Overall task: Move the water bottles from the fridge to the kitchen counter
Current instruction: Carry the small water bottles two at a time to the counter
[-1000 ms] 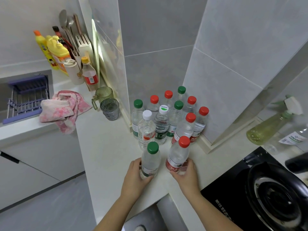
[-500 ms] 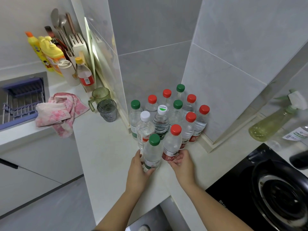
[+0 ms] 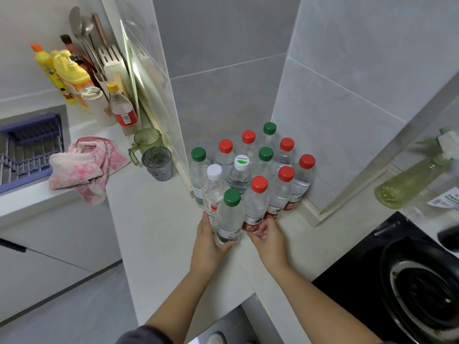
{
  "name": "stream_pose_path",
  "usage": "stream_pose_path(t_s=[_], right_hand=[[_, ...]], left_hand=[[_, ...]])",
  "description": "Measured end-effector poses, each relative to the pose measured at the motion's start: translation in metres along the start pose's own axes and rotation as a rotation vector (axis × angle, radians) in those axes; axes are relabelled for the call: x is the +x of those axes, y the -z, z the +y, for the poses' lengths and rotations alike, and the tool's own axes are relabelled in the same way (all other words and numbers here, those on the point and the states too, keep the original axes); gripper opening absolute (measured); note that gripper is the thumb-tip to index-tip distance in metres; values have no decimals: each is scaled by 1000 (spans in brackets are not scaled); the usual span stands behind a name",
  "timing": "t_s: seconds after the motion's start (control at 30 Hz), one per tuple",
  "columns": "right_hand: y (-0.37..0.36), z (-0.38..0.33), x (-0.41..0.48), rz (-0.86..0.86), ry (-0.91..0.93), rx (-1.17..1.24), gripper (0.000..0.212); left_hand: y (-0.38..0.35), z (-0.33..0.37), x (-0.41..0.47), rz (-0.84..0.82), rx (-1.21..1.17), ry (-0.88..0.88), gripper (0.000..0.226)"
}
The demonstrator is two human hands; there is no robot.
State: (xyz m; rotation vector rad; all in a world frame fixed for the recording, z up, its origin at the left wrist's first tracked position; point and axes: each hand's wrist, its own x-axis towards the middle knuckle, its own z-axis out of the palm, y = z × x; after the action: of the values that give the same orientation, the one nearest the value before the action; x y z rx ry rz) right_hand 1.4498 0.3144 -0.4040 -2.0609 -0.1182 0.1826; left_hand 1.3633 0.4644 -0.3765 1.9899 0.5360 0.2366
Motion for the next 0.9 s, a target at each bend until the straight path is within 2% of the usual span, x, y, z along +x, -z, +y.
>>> stream_pose_path(t_s=[0.07, 0.13, 0.23, 0.3, 0.47, 0.53, 0.7, 0.9], right_hand=[[5, 1, -5, 15, 8, -33, 40], [9, 2, -9, 76, -10, -21, 41], [9, -5, -13, 165, -110, 153, 50], [5, -15, -13, 214, -159, 255, 60], [-17, -43, -4, 397, -175, 588, 67], [-25, -50, 4, 495, -123, 711, 67], [-44, -58, 22, 625, -21, 845, 63], [-56, -59, 33, 701, -5, 998, 66]], left_hand=[[6, -8, 0, -56, 9, -13, 107], [14, -16, -2, -66, -77, 13, 91], [21, -14, 11, 106, -327, 190, 64], [15, -1, 29, 186, -464, 272, 58], [-9, 16, 58, 312, -733, 235, 56], [-14, 17, 64, 297, -821, 189, 65], [-18, 16, 71, 249, -963, 208, 112], [-22, 14, 74, 260, -999, 208, 121]])
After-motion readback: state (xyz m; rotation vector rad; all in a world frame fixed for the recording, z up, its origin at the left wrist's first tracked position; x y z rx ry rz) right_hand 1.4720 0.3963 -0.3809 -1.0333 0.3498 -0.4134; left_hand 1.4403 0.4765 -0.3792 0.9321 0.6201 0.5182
